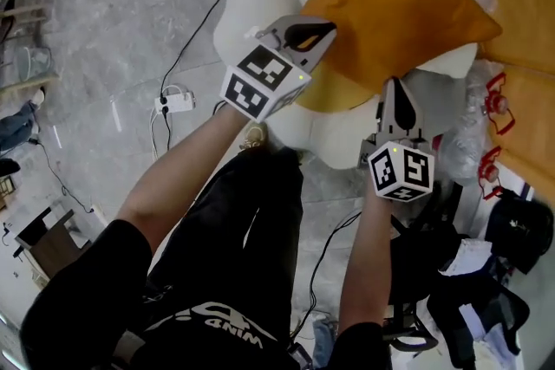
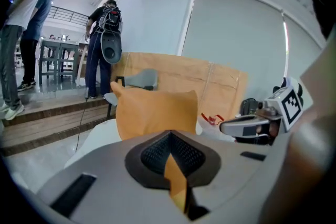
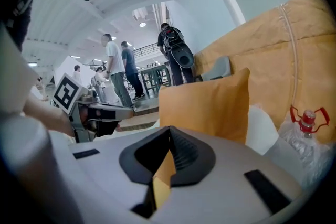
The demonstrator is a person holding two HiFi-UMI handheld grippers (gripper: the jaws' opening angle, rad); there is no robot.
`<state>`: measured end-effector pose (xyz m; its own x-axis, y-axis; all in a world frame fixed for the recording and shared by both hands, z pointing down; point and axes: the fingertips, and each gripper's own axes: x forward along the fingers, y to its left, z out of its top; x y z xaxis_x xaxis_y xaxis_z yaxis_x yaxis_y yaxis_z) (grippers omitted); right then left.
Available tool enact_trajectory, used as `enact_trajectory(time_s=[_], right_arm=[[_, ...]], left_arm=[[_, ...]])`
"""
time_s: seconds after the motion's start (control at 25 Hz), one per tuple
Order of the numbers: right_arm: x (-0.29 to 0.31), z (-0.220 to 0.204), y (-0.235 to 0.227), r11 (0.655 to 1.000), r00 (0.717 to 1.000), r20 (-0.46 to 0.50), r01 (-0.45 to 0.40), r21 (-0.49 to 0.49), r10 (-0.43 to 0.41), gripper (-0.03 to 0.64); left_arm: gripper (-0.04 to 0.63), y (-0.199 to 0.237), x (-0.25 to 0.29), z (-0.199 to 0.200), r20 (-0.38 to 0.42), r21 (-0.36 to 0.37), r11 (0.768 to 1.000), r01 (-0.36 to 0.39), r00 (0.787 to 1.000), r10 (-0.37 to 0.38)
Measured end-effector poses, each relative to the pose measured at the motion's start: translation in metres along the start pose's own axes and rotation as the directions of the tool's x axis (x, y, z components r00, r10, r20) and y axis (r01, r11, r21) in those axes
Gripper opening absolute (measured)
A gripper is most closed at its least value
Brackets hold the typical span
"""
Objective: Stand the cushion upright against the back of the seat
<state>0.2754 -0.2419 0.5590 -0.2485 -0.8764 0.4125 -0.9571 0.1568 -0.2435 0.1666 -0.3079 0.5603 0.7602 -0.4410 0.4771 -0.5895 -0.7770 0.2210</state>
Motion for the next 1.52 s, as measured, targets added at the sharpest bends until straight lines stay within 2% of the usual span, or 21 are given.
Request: enact_trajectory(time_s=[0.12, 0.2, 0.4, 0.48, 0.64, 0.84, 1.04, 1.16, 1.28, 1.52], right_arm=[[-0.040, 0.034, 0.035, 0.998, 0.998, 0.022, -0.058, 0.002, 0.058, 0.021], [-0.074, 0.060, 0.059, 0.995, 0.994, 0.043, -0.098, -0.008, 0.098, 0.021], [-0.152, 0.118, 0.130, 0.976, 0.975, 0.067, -0.205, -0.072, 0.210, 0.021], [-0.181, 0.135, 0.160, 0.969, 0.970, 0.064, -0.227, -0.099, 0.234, 0.021], [-0.234, 0.167, 0.208, 0.959, 0.960, 0.081, -0.258, -0.116, 0.268, 0.021], [-0.281, 0.195, 0.237, 0.951, 0.940, 0.154, -0.291, -0.108, 0.305, 0.021], [-0.301, 0.210, 0.249, 0.951, 0.929, 0.201, -0.301, -0.076, 0.310, 0.021], [-0.306, 0.211, 0.251, 0.948, 0.923, 0.219, -0.309, -0.070, 0.317, 0.021], [-0.307, 0.214, 0.256, 0.944, 0.917, 0.227, -0.321, -0.071, 0.329, 0.021], [-0.304, 0.214, 0.268, 0.937, 0.909, 0.226, -0.338, -0.087, 0.349, 0.021]], left_arm=[[0.008, -0.022, -0.045, 0.031, 0.027, -0.001, 1.000, 0.010, 1.000, -0.010], [0.008, -0.043, -0.076, 0.053, 0.052, 0.027, 0.999, 0.029, 0.998, -0.030], [0.008, -0.103, -0.154, 0.110, 0.079, 0.103, 0.987, 0.120, 0.989, -0.128], [0.008, -0.123, -0.187, 0.131, 0.100, 0.108, 0.984, 0.144, 0.983, -0.155], [0.008, -0.159, -0.253, 0.166, 0.145, 0.071, 0.981, 0.183, 0.971, -0.191], [0.008, -0.195, -0.315, 0.195, 0.218, 0.104, 0.974, 0.202, 0.951, -0.221], [0.008, -0.222, -0.348, 0.203, 0.263, 0.132, 0.971, 0.201, 0.937, -0.230], [0.008, -0.232, -0.353, 0.203, 0.287, 0.118, 0.973, 0.197, 0.932, -0.223], [0.008, -0.236, -0.355, 0.208, 0.311, 0.110, 0.975, 0.192, 0.925, -0.217], [0.008, -0.235, -0.363, 0.212, 0.319, 0.140, 0.974, 0.176, 0.924, -0.213]])
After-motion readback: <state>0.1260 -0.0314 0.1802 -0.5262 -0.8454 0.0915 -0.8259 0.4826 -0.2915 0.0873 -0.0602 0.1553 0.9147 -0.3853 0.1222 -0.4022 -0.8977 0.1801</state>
